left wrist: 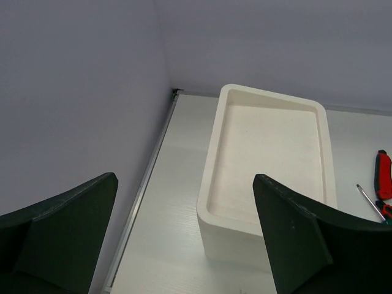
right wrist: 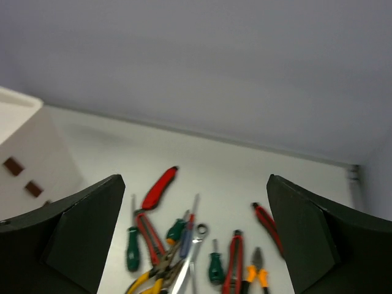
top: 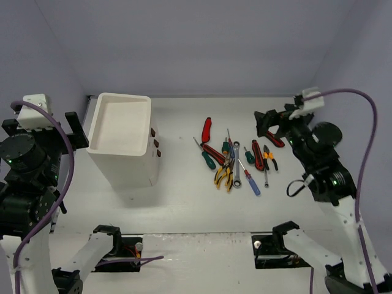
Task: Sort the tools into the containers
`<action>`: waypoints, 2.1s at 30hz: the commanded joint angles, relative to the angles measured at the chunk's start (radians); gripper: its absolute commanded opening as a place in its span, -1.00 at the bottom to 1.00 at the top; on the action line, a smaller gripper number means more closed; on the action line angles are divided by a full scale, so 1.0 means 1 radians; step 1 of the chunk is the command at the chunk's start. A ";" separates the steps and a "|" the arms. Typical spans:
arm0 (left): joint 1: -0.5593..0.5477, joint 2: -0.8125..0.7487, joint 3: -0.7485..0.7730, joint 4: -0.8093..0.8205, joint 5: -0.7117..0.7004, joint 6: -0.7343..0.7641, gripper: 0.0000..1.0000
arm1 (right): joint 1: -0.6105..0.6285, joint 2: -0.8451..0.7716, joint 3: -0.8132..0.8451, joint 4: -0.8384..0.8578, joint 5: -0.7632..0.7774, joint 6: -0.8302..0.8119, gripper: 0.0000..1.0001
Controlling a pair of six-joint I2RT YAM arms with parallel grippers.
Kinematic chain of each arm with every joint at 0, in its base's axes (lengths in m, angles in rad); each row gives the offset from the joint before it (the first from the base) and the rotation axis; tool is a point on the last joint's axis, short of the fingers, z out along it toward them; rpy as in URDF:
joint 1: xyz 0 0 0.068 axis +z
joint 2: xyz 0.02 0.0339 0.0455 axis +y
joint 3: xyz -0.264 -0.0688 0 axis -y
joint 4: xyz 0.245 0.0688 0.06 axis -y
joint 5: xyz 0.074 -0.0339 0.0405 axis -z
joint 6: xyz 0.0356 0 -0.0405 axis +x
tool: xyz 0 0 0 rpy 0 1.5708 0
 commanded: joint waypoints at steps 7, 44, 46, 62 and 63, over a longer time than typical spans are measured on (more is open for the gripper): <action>-0.007 0.046 -0.076 0.040 0.053 0.014 0.81 | 0.034 0.536 0.077 0.151 -0.538 0.338 1.00; 0.196 0.512 -0.007 -0.036 0.291 -0.034 0.50 | 0.303 1.355 0.094 1.014 -0.630 1.010 0.25; 0.196 0.517 -0.005 -0.036 0.284 -0.029 0.49 | 0.304 1.374 0.092 1.076 -0.645 1.056 0.25; 0.196 0.531 -0.020 -0.034 0.285 -0.025 0.33 | 0.329 1.501 0.075 1.433 -0.730 1.321 0.25; 0.196 0.530 -0.021 -0.033 0.285 -0.025 0.33 | 0.330 1.503 0.074 1.453 -0.733 1.336 0.25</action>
